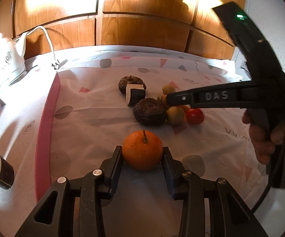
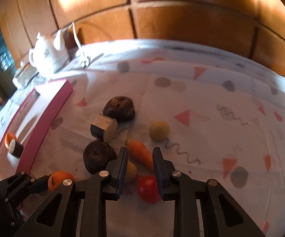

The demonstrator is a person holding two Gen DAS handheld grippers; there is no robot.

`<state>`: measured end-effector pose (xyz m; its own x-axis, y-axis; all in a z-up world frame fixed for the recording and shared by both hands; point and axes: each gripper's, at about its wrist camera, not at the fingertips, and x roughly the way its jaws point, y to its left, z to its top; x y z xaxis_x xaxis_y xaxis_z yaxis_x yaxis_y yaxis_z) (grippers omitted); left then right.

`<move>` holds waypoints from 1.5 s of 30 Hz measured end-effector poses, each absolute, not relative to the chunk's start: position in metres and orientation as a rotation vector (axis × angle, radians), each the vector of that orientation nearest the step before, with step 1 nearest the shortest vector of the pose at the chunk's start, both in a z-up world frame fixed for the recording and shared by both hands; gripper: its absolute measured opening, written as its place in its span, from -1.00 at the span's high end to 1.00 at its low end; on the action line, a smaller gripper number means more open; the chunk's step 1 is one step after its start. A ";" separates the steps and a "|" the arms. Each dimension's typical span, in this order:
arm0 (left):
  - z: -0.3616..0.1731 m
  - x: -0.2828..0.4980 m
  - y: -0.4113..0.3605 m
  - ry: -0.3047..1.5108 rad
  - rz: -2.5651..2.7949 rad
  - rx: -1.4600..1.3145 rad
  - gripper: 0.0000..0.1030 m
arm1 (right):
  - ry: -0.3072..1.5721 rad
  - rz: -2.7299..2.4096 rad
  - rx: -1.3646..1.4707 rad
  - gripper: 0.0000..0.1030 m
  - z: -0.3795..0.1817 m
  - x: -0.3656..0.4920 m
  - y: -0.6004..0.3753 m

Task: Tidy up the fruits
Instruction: 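Grasp the carrot with the right tool while the left tool holds the orange, then lower the stemmed orange into the tray and open the left tool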

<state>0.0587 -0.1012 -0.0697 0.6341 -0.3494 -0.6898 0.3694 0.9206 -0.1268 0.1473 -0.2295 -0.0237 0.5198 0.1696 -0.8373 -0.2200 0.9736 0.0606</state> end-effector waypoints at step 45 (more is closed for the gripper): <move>-0.053 0.058 -0.093 0.844 -0.355 -0.019 0.26 | 0.907 0.039 0.023 0.60 -0.044 0.136 -0.266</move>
<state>0.0577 -0.0934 -0.0533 0.6096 -0.3148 -0.7275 0.2999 0.9411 -0.1559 0.1361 -0.2657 -0.0445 0.6155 0.0440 -0.7869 -0.0244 0.9990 0.0368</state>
